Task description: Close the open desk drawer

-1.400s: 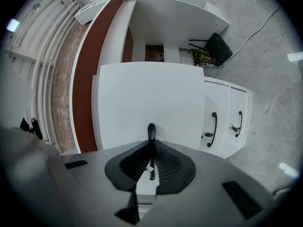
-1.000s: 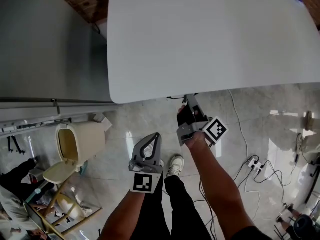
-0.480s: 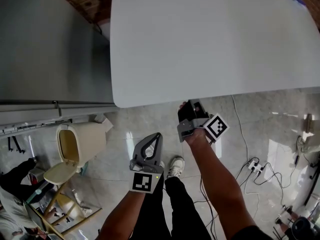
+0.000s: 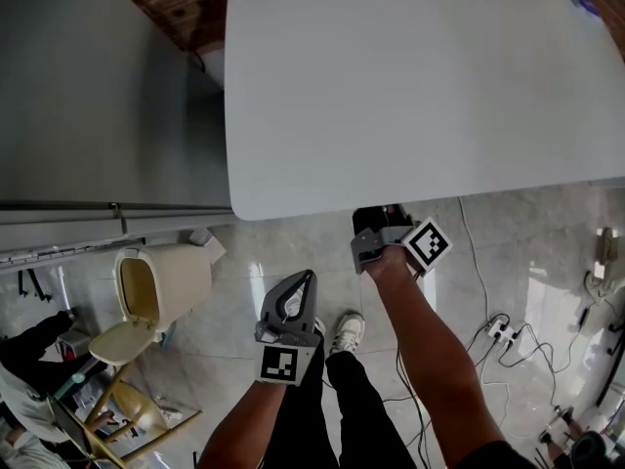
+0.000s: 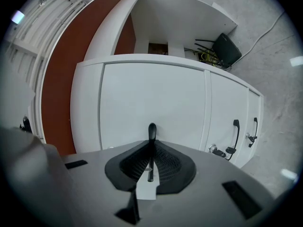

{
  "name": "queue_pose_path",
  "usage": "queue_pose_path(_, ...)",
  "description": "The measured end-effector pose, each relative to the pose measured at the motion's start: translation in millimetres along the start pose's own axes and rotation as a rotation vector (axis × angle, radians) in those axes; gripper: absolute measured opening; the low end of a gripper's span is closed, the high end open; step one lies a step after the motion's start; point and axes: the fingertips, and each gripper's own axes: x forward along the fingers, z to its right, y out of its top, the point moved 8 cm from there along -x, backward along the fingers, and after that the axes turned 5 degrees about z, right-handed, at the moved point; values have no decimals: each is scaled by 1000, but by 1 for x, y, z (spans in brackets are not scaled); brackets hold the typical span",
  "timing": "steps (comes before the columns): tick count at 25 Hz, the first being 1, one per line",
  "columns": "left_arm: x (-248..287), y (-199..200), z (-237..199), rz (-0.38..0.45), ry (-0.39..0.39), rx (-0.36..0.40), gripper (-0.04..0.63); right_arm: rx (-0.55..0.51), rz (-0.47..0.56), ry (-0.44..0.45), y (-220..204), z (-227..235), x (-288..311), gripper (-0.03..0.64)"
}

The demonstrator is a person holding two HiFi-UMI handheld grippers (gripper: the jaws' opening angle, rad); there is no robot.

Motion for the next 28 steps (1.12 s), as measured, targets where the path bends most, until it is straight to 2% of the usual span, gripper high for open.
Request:
queue_pose_path(7, 0, 2, -2, 6, 9, 11, 6, 4, 4, 10, 1, 0, -1, 43)
queue_pose_path(14, -1, 6, 4, 5, 1, 11, 8, -25, 10, -28, 1, -4, -2, 44)
queue_pose_path(17, -1, 11, 5, 17, 3, 7, 7, -39, 1, -19, 0, -4, -2, 44)
queue_pose_path(28, -14, 25, 2, 30, 14, 23, 6, -125, -26, 3, 0, -26, -49, 44)
